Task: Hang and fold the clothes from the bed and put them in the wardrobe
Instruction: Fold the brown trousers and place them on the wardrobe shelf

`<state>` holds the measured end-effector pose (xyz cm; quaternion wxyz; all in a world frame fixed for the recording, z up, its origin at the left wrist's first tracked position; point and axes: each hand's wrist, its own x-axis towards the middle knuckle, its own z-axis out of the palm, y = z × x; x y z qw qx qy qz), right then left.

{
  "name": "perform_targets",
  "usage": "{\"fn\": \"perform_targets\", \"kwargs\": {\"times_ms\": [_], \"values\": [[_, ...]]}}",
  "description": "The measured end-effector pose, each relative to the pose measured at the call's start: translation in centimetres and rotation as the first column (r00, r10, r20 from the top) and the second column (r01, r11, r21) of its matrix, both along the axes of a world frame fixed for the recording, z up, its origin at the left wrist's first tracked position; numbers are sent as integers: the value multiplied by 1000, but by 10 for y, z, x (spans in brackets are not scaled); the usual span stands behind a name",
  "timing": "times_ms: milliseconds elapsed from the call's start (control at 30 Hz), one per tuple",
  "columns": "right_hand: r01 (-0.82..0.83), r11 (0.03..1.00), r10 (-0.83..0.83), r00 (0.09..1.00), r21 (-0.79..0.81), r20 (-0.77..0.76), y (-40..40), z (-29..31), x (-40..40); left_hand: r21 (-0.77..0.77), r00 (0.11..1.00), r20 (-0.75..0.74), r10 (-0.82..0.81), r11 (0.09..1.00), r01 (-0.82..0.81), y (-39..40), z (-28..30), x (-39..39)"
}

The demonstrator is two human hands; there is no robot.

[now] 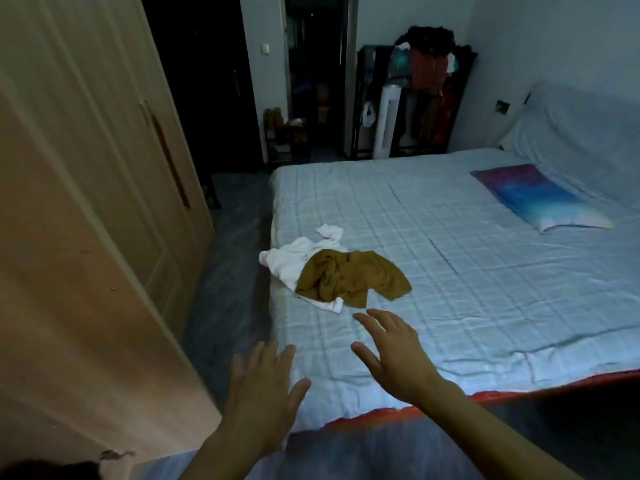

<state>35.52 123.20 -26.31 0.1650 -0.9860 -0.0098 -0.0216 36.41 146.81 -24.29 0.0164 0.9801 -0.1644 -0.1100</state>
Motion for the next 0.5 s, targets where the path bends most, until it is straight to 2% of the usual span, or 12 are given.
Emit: {"fn": "perform_targets", "kwargs": {"times_ms": [200, 367, 500], "values": [[-27, 999, 27, 1000, 41, -2, -113, -7, -19, -12, 999, -7, -50, 999, 50, -124, -32, -9], [5, 1000, -6, 1000, -8, -28, -192, -16, -37, -64, 994, 7, -105, 992, 105, -201, -40, -14], [56, 998, -56, 997, -6, -53, -229, -25, -43, -107, 976, 150, -157, 979, 174, -223, -49, 4]]}}
